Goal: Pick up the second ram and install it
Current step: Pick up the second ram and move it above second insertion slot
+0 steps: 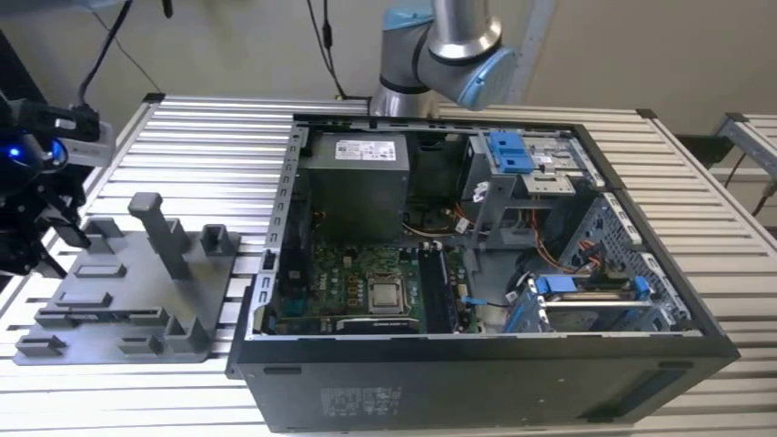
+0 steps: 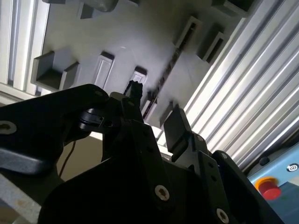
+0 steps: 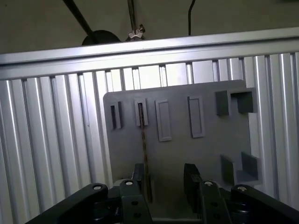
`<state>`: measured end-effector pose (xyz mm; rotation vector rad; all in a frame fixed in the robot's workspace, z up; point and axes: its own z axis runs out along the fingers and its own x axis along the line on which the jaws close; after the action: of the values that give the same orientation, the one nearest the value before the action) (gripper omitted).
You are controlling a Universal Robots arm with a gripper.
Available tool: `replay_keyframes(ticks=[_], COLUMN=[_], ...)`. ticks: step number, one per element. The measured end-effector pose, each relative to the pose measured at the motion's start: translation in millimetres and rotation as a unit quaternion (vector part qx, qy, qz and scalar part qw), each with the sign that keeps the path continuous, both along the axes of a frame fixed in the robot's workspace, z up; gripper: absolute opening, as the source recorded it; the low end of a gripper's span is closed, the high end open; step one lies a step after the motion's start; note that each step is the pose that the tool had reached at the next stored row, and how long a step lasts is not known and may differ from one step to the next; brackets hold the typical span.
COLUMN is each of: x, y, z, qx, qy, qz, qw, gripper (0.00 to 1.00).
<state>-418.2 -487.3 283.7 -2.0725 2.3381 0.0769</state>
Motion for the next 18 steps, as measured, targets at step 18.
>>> replay_keyframes(ticks=[18], x=[-2.9], y=[-0.3], z=[-32.0], qx=[-0.0005], qy=[0.0], qz=[0.004], qw=[1.0], gripper=[0.48])
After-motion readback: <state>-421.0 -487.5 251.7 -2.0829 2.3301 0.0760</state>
